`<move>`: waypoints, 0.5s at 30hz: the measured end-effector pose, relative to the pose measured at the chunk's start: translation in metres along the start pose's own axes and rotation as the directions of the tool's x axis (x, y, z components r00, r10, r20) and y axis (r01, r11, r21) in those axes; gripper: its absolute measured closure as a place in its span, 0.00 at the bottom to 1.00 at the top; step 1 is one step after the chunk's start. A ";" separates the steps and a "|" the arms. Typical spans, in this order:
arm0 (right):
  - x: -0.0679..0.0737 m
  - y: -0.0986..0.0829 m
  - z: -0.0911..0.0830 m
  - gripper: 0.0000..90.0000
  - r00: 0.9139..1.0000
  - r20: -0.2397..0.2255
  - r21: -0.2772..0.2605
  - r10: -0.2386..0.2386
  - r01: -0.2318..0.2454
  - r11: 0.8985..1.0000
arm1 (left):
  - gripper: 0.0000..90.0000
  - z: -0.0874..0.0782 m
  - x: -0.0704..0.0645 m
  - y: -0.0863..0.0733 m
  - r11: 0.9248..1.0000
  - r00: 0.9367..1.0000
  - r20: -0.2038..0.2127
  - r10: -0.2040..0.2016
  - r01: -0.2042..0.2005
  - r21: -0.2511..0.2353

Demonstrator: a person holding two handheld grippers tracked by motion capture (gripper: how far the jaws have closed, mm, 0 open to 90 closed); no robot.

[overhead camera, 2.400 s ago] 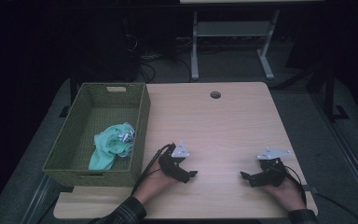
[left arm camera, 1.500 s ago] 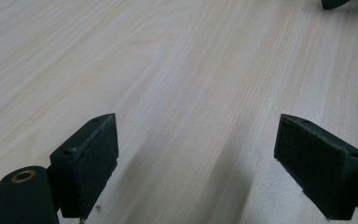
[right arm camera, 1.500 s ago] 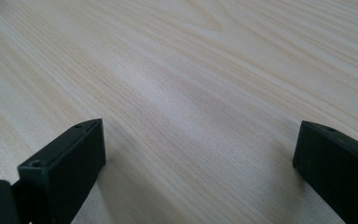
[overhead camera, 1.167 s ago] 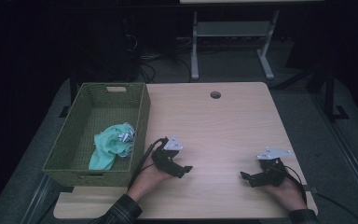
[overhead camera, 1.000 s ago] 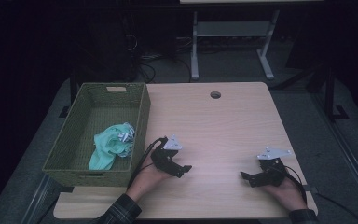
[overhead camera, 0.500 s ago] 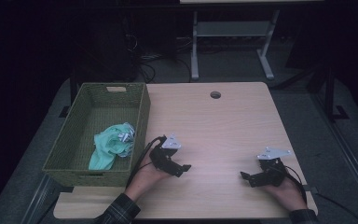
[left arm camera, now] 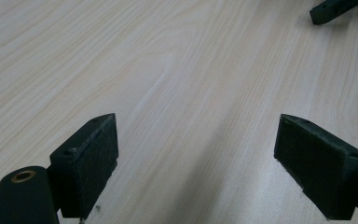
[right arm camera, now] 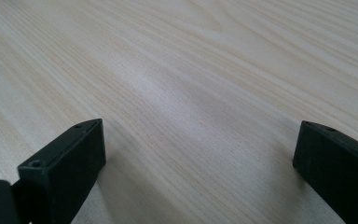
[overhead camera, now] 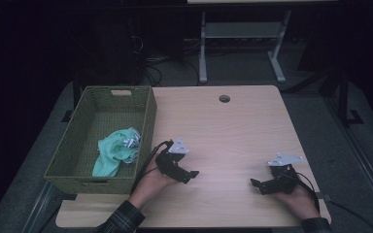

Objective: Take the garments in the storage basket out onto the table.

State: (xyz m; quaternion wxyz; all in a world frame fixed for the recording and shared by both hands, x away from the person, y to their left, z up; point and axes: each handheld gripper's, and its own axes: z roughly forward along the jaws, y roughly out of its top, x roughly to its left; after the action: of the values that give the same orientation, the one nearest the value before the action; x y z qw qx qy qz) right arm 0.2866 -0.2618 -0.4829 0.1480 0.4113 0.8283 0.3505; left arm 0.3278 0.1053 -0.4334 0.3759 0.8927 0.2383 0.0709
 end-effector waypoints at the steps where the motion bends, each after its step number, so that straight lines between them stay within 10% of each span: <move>1: 0.000 0.000 0.000 0.02 1.000 0.000 0.000 0.000 0.000 1.000 | 0.15 -0.001 0.000 0.000 1.000 1.000 -0.002 0.003 -0.003 0.001; 15: 0.000 0.000 0.000 0.02 1.000 0.000 0.000 0.000 0.000 1.000 | 0.15 -0.006 0.001 0.006 1.000 1.000 0.018 -0.008 0.008 0.009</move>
State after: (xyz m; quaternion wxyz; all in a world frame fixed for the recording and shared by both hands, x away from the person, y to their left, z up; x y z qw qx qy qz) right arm 0.2866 -0.2618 -0.4829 0.1480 0.4114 0.8282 0.3505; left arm 0.3289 0.1064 -0.4248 0.3742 0.8941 0.2388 0.0602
